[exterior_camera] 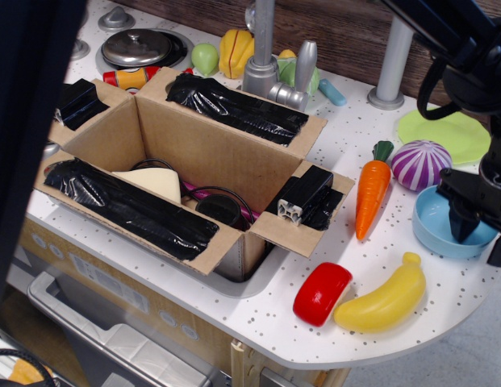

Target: Pick up bowl and put in small4fbox

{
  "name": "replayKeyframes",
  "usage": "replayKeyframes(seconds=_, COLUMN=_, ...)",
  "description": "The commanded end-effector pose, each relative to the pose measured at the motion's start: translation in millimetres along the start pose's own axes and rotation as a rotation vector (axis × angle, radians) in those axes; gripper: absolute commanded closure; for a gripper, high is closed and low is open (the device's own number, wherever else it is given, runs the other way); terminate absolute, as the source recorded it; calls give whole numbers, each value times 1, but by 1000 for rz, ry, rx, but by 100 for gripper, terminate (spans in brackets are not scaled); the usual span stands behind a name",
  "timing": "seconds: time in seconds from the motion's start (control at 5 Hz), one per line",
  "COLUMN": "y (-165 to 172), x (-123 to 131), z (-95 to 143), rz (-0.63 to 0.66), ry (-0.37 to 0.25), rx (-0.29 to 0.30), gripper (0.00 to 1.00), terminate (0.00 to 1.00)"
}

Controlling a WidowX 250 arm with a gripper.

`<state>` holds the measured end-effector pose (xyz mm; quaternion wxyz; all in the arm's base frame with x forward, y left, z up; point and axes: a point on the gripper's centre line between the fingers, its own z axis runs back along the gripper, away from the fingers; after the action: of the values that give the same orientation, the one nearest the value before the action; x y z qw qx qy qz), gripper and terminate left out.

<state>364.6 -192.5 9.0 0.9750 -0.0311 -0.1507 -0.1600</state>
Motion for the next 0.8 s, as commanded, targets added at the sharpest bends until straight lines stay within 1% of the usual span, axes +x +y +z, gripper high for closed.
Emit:
replayKeyframes(seconds=0.0, y=-4, x=4, z=36, rz=33, ry=-18, rx=39, gripper=100, terminate=0)
replayKeyframes(seconds=0.2, y=-14, x=4, z=69, rz=79, ry=39, rx=88, gripper=100, terminate=0)
replayKeyframes(seconds=0.4, y=-11, x=1, z=103, rz=124, ry=120, rx=117, gripper=100, terminate=0)
replayKeyframes(seconds=0.6, y=20, x=-5, z=127, rz=143, ry=131, rx=223, gripper=100, terminate=0)
